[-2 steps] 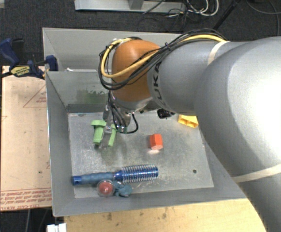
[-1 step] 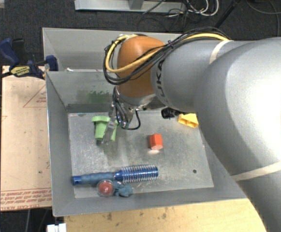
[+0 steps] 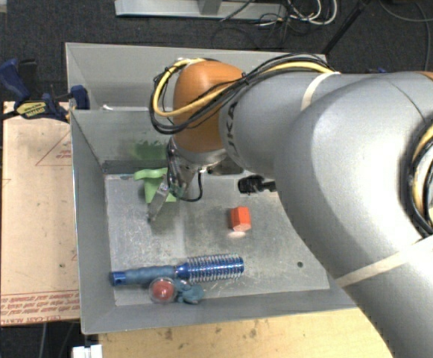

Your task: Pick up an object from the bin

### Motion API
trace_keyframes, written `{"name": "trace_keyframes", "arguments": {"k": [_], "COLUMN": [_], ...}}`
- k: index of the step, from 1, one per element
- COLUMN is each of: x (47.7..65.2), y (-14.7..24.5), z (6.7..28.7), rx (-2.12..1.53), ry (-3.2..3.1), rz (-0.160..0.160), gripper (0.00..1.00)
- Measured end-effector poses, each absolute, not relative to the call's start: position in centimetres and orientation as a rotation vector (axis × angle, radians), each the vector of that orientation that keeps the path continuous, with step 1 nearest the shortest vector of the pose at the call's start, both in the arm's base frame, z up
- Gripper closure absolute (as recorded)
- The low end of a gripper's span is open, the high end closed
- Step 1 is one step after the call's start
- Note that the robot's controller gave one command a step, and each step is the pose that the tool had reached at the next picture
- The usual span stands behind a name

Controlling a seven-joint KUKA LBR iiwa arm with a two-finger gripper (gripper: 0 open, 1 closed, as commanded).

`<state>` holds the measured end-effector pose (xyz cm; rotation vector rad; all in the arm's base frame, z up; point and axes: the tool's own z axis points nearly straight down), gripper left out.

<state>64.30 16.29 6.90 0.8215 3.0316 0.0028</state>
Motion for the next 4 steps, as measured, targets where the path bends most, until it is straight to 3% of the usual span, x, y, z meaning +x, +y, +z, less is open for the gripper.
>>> {"name": "trace_keyframes", "arguments": {"k": [1, 2, 3, 4], "x": [64.3, 64.4, 64.6, 64.7], "y": [16.3, 16.3, 16.4, 16.5], "z": [6.9, 6.9, 15.7, 16.8], "rx": [0.819, 0.819, 0.813, 0.812], "ry": [3.031, 3.030, 3.025, 3.032], "rz": [0.005, 0.005, 0.009, 0.004], "gripper": [0.00, 1.00, 1.00, 1.00]}}
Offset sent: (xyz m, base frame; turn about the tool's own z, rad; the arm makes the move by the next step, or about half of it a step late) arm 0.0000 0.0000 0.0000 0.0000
